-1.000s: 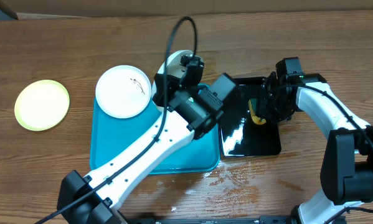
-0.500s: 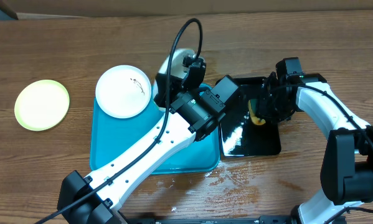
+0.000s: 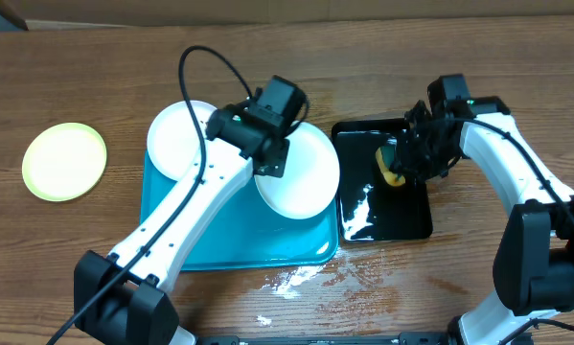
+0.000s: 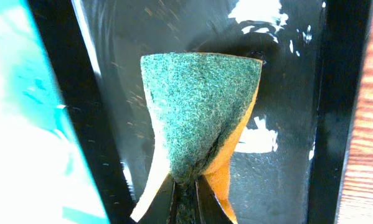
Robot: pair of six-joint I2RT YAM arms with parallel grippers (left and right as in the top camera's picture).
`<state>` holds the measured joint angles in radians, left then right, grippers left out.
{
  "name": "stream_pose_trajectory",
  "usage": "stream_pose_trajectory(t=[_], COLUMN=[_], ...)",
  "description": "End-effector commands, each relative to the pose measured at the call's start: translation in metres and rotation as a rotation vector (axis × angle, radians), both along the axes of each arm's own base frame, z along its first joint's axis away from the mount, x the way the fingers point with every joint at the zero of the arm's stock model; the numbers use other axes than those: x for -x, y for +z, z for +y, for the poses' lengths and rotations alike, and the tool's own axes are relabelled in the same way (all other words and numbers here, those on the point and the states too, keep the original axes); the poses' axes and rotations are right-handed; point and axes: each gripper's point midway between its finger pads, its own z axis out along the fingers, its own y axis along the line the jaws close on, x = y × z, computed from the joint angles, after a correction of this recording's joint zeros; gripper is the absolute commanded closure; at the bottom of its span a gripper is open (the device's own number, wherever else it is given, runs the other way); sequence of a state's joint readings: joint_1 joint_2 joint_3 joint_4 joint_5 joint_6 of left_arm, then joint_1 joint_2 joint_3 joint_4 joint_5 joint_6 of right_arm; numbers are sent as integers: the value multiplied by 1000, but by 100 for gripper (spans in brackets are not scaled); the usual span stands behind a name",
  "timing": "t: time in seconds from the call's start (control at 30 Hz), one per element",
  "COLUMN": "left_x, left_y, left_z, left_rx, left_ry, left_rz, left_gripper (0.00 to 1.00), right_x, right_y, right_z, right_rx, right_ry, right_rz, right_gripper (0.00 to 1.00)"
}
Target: Clean dirty plates on tray and stack at the side
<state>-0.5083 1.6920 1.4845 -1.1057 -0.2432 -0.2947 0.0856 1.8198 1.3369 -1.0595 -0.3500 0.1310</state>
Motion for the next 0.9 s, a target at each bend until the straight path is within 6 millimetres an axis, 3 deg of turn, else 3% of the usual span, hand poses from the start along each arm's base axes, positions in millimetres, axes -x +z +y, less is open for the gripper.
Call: stream_pose_trajectory(t=[0.0,0.23,0.37,0.57,0.8,0.87], left_x=[13,10,6,4,0,0], left_y=[-41,-91,-107,-122,-124,-124], left_z=[0,6,5,4,3,2], left_rx=[66,60,49,41,46,47], left_ry=[-35,-13,-10,-9,-9,-9], left_rz=[149,167,183,201,191,188], left_gripper=[96,96,96,96,96,96], right_x=[-17,-12,-11,-8,-8,-5], right_y=[25,25,25,31,32,38], right_z=[7,6,7,21,23,36], right_rx=[-24,-22,-22,-114,-131,-194], right_ry=[8,8,8,18,-25,-4], right_rz=[-63,-38,-33,-25,-3,4], right_gripper=[96,96,96,96,96,96])
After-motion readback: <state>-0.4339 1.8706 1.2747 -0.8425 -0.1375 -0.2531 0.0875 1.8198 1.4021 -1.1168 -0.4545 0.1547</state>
